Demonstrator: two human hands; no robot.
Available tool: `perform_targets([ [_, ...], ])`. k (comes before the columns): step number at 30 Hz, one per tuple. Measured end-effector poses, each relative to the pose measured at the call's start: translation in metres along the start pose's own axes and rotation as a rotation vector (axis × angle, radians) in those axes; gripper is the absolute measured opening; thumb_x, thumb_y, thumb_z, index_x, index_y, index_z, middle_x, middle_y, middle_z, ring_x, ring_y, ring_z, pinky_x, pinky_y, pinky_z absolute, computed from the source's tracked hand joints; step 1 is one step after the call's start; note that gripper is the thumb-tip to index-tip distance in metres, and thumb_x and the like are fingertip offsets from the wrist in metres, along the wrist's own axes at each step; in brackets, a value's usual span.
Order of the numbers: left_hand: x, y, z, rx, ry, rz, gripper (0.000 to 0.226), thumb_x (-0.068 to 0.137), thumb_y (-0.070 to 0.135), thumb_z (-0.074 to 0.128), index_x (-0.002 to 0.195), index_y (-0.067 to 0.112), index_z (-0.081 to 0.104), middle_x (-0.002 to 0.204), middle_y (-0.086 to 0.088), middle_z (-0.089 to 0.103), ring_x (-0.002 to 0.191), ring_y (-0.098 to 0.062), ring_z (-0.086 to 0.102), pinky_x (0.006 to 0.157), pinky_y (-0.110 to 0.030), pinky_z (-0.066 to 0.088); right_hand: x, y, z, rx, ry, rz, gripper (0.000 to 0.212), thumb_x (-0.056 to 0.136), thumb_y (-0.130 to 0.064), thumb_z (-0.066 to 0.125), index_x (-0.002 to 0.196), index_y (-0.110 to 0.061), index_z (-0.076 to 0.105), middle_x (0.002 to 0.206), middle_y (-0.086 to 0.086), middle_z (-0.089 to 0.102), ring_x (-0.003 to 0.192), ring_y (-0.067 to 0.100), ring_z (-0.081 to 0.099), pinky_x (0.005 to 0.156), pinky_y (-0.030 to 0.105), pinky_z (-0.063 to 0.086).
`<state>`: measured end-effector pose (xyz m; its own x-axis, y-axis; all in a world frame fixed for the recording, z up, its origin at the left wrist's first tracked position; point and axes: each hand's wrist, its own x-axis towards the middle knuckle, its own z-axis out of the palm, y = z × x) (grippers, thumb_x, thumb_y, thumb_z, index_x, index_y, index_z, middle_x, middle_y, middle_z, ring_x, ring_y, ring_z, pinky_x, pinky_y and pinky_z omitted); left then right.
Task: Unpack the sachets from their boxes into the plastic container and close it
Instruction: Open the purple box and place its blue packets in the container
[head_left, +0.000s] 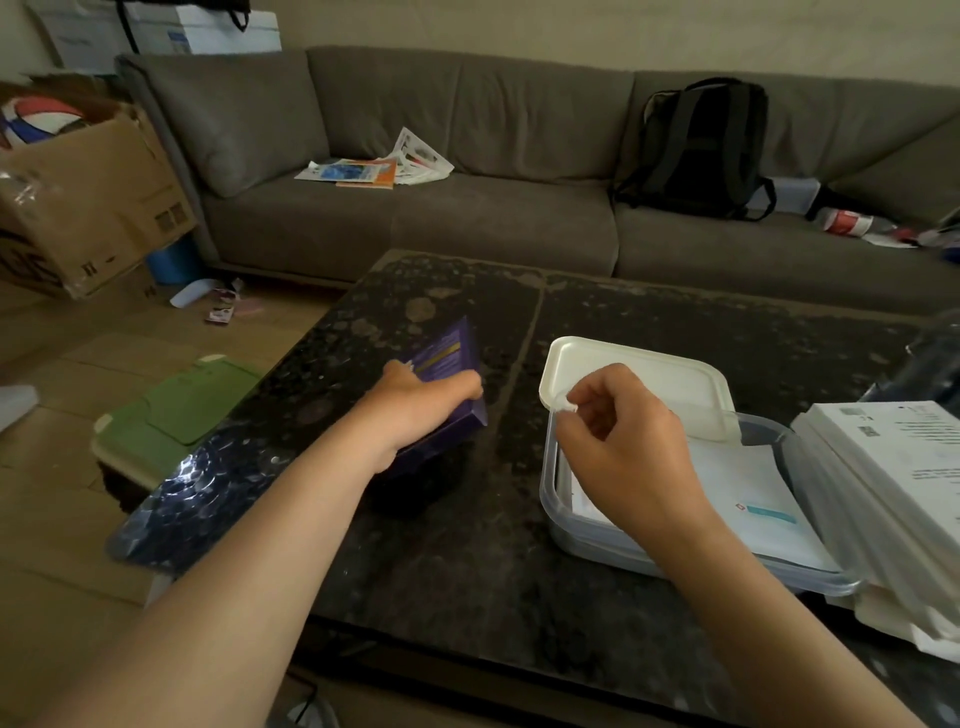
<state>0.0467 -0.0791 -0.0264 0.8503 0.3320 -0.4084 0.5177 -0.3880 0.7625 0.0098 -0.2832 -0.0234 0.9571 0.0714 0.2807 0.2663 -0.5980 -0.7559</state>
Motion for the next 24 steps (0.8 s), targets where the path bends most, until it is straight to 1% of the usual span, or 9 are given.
perform_targets([
  [4,-0.025,0.022,0.022,-0.107,-0.045,0.187,0.101,0.072,0.058,0.079,0.155,0.025,0.032,0.142,-0.001,0.052,0.126,-0.027,0.051,0.097,-0.043,0.044,0.003,-0.002,0.001,0.278,-0.188,0.119,0.055,0.089,-0.037,0.071,0.136,-0.036,0.043,0.112,-0.014,0.063,0.097,0.004,0.067,0.071,0.016,0.053],
  [7,-0.04,0.035,0.04,-0.202,-0.092,0.277,0.1,0.07,0.057,0.086,0.151,0.028,0.034,0.135,0.003,0.058,0.119,-0.021,0.059,0.095,-0.039,0.052,0.003,0.004,-0.005,0.465,-0.222,0.104,0.064,0.088,-0.026,0.074,0.142,-0.033,0.041,0.119,-0.007,0.066,0.101,0.006,0.07,0.08,0.022,0.059],
  [11,-0.05,0.046,0.056,-0.344,-0.102,0.355,0.078,0.073,0.051,0.091,0.128,0.034,0.039,0.122,0.009,0.059,0.102,-0.008,0.063,0.063,-0.019,0.052,0.006,0.015,-0.021,0.566,-0.119,0.091,0.064,0.09,-0.01,0.072,0.145,-0.025,0.043,0.116,0.003,0.071,0.101,0.017,0.072,0.082,0.037,0.061],
  [14,-0.047,0.049,0.069,-0.462,-0.071,0.399,0.053,0.083,0.038,0.088,0.106,0.039,0.041,0.105,0.017,0.06,0.094,-0.003,0.065,0.07,-0.023,0.053,0.008,0.021,-0.039,0.697,-0.018,0.145,0.051,0.094,0.002,0.062,0.138,-0.02,0.05,0.109,0.007,0.074,0.094,0.023,0.075,0.075,0.035,0.061],
  [16,-0.047,0.052,0.073,-0.559,-0.08,0.362,0.05,0.089,0.029,0.083,0.124,0.032,0.046,0.104,0.01,0.063,0.087,-0.008,0.068,0.066,-0.03,0.056,0.009,0.028,-0.055,0.827,0.024,0.177,0.047,0.093,0.011,0.055,0.132,-0.017,0.054,0.105,0.01,0.075,0.09,0.029,0.074,0.074,0.039,0.06],
  [18,-0.048,0.054,0.077,-0.655,-0.142,0.275,0.072,0.092,0.021,0.08,0.15,0.018,0.039,0.115,-0.003,0.068,0.083,-0.015,0.072,0.06,-0.033,0.057,0.009,0.035,-0.07,0.936,0.044,0.197,0.047,0.093,0.015,0.05,0.128,-0.015,0.056,0.1,0.009,0.076,0.087,0.028,0.073,0.077,0.044,0.06],
  [19,-0.048,0.055,0.079,-0.693,-0.185,0.239,0.07,0.092,0.017,0.079,0.15,0.011,0.041,0.118,-0.008,0.07,0.081,-0.017,0.073,0.058,-0.033,0.057,0.009,0.038,-0.077,0.982,0.047,0.206,0.047,0.092,0.016,0.048,0.127,-0.014,0.056,0.099,0.009,0.076,0.086,0.029,0.072,0.079,0.047,0.059],
  [22,-0.045,0.053,0.088,-0.791,-0.373,0.237,0.026,0.095,0.009,0.072,0.121,0.007,0.067,0.113,-0.013,0.077,0.085,-0.022,0.078,0.066,-0.038,0.064,0.006,0.049,-0.089,1.071,0.022,0.232,0.048,0.091,0.016,0.047,0.128,-0.014,0.056,0.106,0.015,0.075,0.092,0.035,0.07,0.083,0.053,0.059],
  [24,-0.047,0.051,0.097,-0.859,-0.447,0.273,0.031,0.094,0.002,0.069,0.124,0.01,0.068,0.114,-0.012,0.079,0.098,-0.027,0.078,0.08,-0.041,0.066,0.004,0.054,-0.092,1.069,-0.024,0.23,0.051,0.09,0.016,0.048,0.13,-0.015,0.055,0.112,0.018,0.073,0.095,0.037,0.07,0.082,0.054,0.058],
])
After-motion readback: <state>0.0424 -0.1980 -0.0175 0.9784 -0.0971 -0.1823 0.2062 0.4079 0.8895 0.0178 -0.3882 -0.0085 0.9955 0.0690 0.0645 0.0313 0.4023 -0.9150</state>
